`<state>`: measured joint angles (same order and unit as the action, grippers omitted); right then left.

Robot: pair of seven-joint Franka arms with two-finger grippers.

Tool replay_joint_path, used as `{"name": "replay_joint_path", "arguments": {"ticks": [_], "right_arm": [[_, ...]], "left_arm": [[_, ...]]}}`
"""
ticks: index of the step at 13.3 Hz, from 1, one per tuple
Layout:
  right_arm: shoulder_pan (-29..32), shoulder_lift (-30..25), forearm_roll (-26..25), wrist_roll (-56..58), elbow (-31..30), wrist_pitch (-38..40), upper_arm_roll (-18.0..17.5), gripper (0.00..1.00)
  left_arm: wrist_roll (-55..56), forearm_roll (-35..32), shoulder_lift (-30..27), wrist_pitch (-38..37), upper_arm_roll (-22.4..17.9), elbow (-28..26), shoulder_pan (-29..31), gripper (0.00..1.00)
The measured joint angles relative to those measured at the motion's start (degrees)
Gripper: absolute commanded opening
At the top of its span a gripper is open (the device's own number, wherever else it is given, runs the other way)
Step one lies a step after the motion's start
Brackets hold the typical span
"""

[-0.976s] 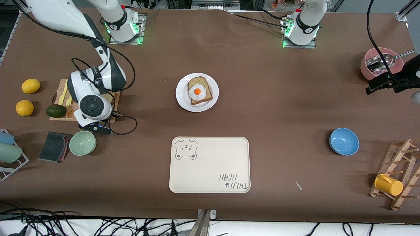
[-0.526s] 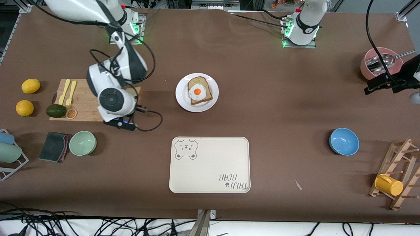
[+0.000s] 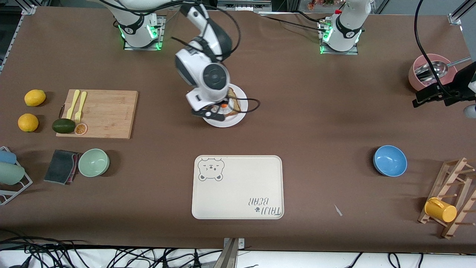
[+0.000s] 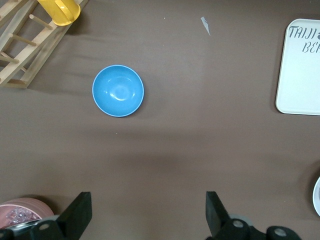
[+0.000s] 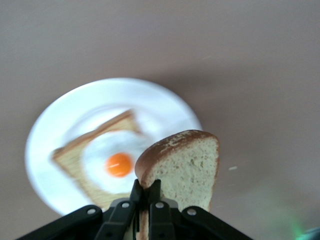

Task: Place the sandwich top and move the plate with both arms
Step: 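Lift the bread slice and lay it on the egg toast with the right gripper, then open the right gripper and draw it back toward the board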

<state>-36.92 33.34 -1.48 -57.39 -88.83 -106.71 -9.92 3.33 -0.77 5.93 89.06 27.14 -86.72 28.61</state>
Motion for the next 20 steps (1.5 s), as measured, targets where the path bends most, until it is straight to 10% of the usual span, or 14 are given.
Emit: {"name": "replay_joint_path", "arguments": {"ticks": [3,4,5,12,20], "right_arm": [[-3.05,4.66,-3.10,-1.17,2.64,-1.99,0.18,0.00],[-3.38,5.69,-3.87,-1.17,2.87,-2.40,0.21,0.33],[-3.51,6.36,-4.09,-1.17,3.07,-2.52,0.25,0.99],[-1.97,6.02,-3.62,-1.63,9.45,-3.09,1.29,1.00],[13.05,-5.24,3.65,11.73,12.15,8.63,1.69,1.00]], "left_arm": [[0.00,0.00,0.00,0.00,0.00,-0.02,0.00,1.00],[0.00,0.00,0.00,0.00,0.00,-0.02,0.00,1.00],[0.00,0.00,0.00,0.01,0.00,-0.02,0.00,1.00],[0.00,0.00,0.00,0.01,0.00,-0.04,0.00,1.00],[0.00,0.23,0.12,0.03,0.08,-0.17,-0.05,1.00]]}}
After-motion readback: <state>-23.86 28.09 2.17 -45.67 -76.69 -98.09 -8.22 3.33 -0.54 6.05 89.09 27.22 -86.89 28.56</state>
